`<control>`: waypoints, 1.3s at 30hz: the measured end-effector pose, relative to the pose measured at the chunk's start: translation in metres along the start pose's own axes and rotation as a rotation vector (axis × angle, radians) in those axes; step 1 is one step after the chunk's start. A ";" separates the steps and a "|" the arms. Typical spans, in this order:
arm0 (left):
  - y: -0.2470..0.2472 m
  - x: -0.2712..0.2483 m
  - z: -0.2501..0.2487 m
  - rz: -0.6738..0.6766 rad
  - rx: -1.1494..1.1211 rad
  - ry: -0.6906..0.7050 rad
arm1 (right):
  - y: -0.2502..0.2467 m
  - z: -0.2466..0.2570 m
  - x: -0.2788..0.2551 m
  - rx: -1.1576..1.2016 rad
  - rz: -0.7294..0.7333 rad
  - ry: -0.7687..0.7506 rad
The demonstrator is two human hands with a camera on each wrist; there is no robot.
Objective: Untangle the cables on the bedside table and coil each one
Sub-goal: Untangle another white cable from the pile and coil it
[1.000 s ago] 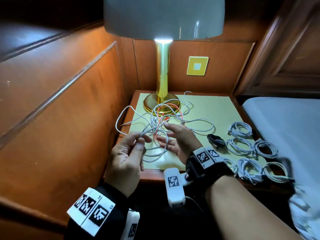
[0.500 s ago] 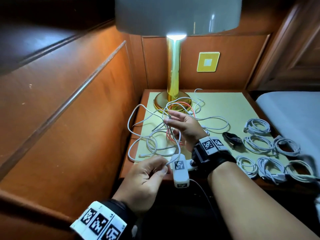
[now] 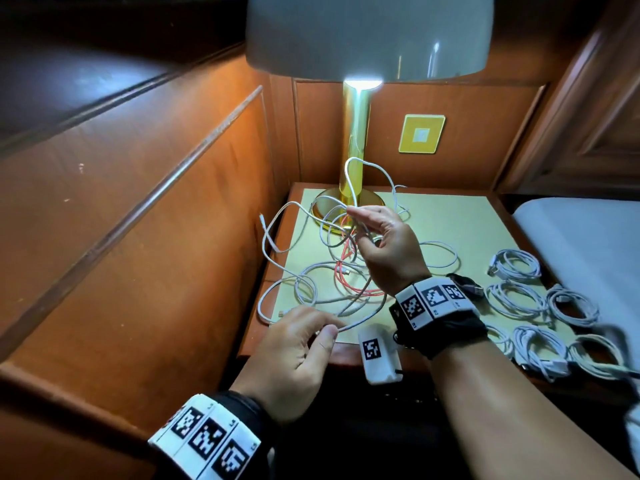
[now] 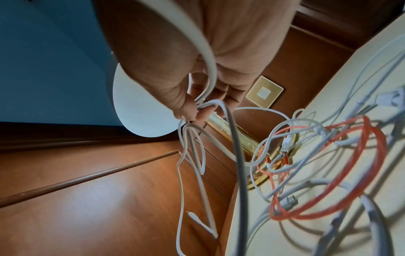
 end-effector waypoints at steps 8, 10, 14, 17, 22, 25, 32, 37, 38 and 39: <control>-0.007 0.029 0.010 -0.260 -0.011 -0.068 | -0.019 0.008 -0.007 -0.043 0.035 -0.113; -0.006 0.037 0.013 -0.223 -0.087 -0.111 | -0.019 0.011 -0.011 -0.015 0.086 -0.127; 0.005 0.044 0.015 -0.146 -0.196 -0.122 | -0.019 0.018 -0.020 0.051 0.188 -0.149; 0.012 0.049 0.012 -0.153 -0.178 -0.113 | -0.020 0.020 -0.023 0.089 0.210 -0.138; 0.011 0.054 0.015 -0.283 -0.159 -0.081 | -0.026 0.021 -0.022 0.073 0.062 -0.173; 0.010 0.056 0.013 -0.401 -0.076 0.001 | -0.032 0.023 -0.020 0.025 -0.078 -0.184; 0.005 0.056 0.024 -0.395 -0.147 -0.217 | -0.050 0.015 -0.014 -0.074 -0.245 -0.151; 0.005 0.056 0.021 -0.252 -0.083 -0.324 | -0.055 0.027 -0.016 -0.136 -0.241 -0.280; 0.006 0.056 0.020 -0.230 -0.079 -0.332 | -0.057 0.029 -0.016 -0.157 -0.254 -0.307; 0.006 0.056 0.020 -0.214 -0.072 -0.342 | -0.059 0.030 -0.015 -0.172 -0.266 -0.329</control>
Point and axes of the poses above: each hand's wrist, its own x-axis towards the middle knuckle, its own y-axis out of the palm, z = x × y, the point moved 1 cm from there along x, towards the middle knuckle, and after that the axes turned 5 degrees about z, right-handed, at the moved point
